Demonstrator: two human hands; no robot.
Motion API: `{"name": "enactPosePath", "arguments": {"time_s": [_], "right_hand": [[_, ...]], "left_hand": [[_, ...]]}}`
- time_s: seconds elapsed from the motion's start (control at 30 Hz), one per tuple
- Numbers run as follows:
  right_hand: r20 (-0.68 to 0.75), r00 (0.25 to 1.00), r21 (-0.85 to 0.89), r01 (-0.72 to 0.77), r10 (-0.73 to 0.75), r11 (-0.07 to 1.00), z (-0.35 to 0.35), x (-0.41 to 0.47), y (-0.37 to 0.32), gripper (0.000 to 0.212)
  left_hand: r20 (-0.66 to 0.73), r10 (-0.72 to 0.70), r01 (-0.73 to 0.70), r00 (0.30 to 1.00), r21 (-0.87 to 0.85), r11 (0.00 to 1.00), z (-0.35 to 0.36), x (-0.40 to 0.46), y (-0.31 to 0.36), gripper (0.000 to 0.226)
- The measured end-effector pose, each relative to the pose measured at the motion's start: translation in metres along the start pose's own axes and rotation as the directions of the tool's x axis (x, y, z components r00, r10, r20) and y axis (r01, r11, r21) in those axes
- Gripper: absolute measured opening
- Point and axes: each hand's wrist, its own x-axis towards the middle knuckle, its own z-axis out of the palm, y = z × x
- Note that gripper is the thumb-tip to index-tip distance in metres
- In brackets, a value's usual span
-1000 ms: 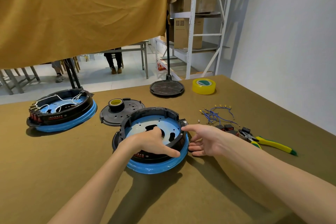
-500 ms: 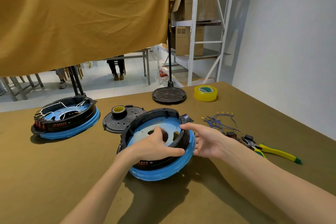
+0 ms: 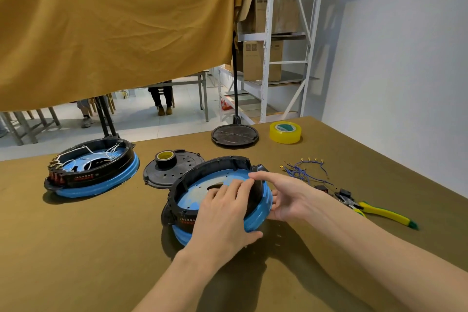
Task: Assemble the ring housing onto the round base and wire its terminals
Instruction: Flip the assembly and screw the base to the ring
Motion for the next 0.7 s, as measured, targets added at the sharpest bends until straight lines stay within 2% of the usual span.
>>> {"name": "enactPosePath", "arguments": {"time_s": [0.1,0.23,0.33,0.47,0.57,0.63,0.7], "right_hand": [[0.018,1.0,0.022,-0.018,0.018,1.0,0.003,-0.001,0.0,0.085],[0.042,0.999,0.009,0.009,-0.01,1.0,0.005,-0.006,-0.005,0.084],[0.107,0.992,0.075,0.064,-0.072,0.995,0.005,-0.014,-0.015,0.077],[0.188,0.954,0.109,0.217,-0.234,0.97,0.015,-0.027,-0.042,0.057],[0.24,0.893,0.074,0.374,-0.381,0.924,0.03,-0.037,-0.062,0.037],[0.314,0.832,-0.006,0.484,-0.458,0.875,0.042,-0.04,-0.071,0.027],[0.347,0.776,-0.2,0.61,-0.526,0.767,0.053,-0.04,-0.075,0.019]], "left_hand": [[-0.039,0.004,0.001,0.999,0.148,0.989,0.0,0.001,0.006,0.103],[-0.088,-0.029,0.039,0.996,0.116,0.992,-0.002,0.005,0.007,0.106],[-0.099,-0.095,0.097,0.991,0.017,0.995,-0.011,0.013,0.0,0.103],[-0.121,-0.223,0.187,0.967,-0.255,0.949,-0.043,0.036,-0.013,0.095],[-0.055,-0.362,0.282,0.931,-0.522,0.805,-0.07,0.054,-0.028,0.077],[0.055,-0.471,0.37,0.88,-0.702,0.609,-0.082,0.061,-0.038,0.059],[0.218,-0.536,0.45,0.816,-0.821,0.351,-0.085,0.06,-0.05,0.039]]}}
